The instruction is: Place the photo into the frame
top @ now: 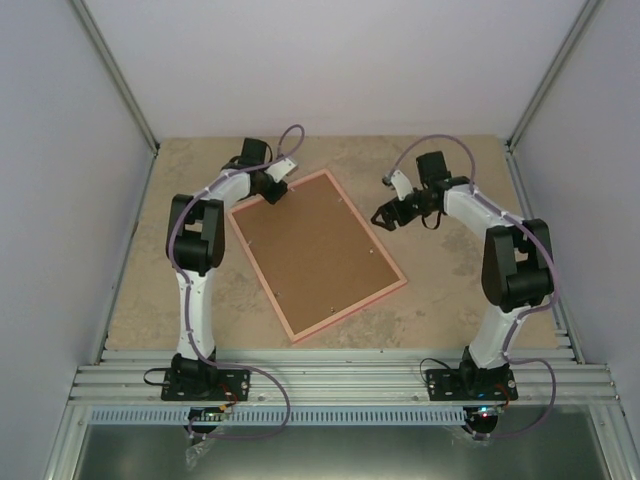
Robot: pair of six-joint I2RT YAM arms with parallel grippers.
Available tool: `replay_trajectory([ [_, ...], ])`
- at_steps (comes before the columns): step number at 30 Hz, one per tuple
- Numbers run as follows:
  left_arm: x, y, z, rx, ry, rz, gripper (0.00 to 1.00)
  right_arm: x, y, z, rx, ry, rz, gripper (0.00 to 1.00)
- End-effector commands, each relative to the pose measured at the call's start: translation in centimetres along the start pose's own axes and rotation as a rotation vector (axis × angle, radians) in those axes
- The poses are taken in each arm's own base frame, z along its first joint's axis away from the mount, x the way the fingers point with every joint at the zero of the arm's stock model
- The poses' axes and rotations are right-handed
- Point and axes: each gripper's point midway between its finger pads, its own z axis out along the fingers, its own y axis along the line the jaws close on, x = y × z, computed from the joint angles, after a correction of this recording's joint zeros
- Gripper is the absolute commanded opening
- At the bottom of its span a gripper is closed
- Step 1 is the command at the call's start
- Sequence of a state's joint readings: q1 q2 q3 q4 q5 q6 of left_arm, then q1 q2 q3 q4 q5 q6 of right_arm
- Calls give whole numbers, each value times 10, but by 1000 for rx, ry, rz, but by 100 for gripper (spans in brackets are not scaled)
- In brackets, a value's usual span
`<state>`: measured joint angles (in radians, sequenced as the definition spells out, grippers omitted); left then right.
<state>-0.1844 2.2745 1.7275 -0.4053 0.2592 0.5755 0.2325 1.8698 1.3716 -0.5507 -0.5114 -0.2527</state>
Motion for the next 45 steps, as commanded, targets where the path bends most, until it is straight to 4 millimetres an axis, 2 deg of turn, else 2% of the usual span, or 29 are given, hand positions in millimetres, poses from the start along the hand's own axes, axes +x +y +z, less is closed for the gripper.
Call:
replay_trajectory([
  [1, -18, -1, -11, -21, -59, -18, 29, 39, 16, 10, -62, 78, 55, 87],
  [9, -10, -3, -8, -27, -55, -27, 30, 73, 34, 28, -92, 179, 51, 86],
  [17, -10, -3, -5, -25, -56, -26, 29, 86, 46, 46, -55, 243, -5, 77],
  [26, -12, -1, -6, -33, -59, -24, 30, 105, 31, 58, 29, 298, -17, 61],
  [32, -11, -1, -4, -35, -55, -23, 29, 115, 28, 59, 44, 318, -20, 46],
  [45, -11, 1, -3, -39, -55, -19, 29, 119, 23, 56, 49, 327, -14, 18],
])
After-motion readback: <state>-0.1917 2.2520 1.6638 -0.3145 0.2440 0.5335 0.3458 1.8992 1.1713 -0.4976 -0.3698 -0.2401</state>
